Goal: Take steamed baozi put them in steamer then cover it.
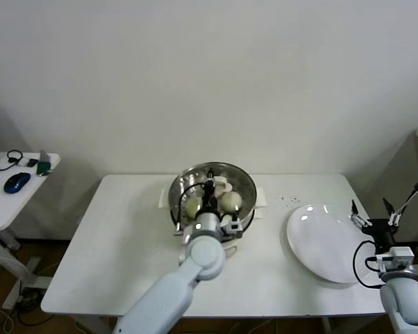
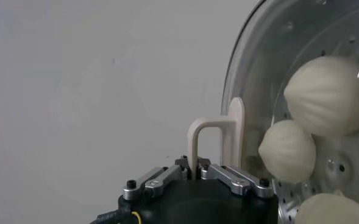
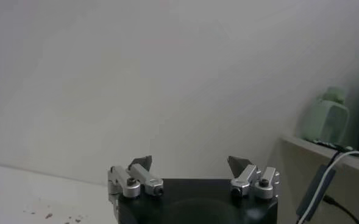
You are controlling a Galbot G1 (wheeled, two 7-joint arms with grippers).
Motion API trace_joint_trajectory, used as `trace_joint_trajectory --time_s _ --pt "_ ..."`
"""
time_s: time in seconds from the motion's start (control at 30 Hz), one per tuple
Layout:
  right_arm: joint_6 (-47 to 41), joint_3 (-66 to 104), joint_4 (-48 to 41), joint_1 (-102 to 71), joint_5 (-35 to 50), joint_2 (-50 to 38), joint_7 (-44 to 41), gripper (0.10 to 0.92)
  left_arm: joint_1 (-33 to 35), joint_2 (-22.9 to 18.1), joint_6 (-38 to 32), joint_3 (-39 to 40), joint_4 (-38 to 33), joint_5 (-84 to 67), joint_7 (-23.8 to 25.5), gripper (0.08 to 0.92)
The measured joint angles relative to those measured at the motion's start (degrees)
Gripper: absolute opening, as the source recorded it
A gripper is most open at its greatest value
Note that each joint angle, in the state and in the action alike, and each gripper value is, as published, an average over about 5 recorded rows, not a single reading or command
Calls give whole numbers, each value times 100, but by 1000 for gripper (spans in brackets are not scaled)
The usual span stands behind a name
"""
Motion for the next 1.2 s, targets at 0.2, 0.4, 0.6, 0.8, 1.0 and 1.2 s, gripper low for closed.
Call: trace_joint_trajectory --time_s 0.2,0.4,0.6,0.8,1.0,1.2 --pt "-1 -2 5 -2 -4 0 -1 823 -38 -27 3 32 149 -69 -121 154" --pt "-8 6 17 -8 -3 -6 -2 823 -77 2 3 83 225 -78 -150 154" --pt "-27 7 36 -10 -2 -4 -6 823 -91 -3 4 114 248 -56 -136 154" --pt "-124 23 92 -18 8 -7 -14 823 -125 45 -3 157 157 6 8 246" --pt "-336 36 182 -15 32 -24 -17 823 -129 159 -7 194 -19 2 128 419" --pt "-516 58 239 2 139 -10 -37 823 -89 293 -5 190 -281 -70 199 592"
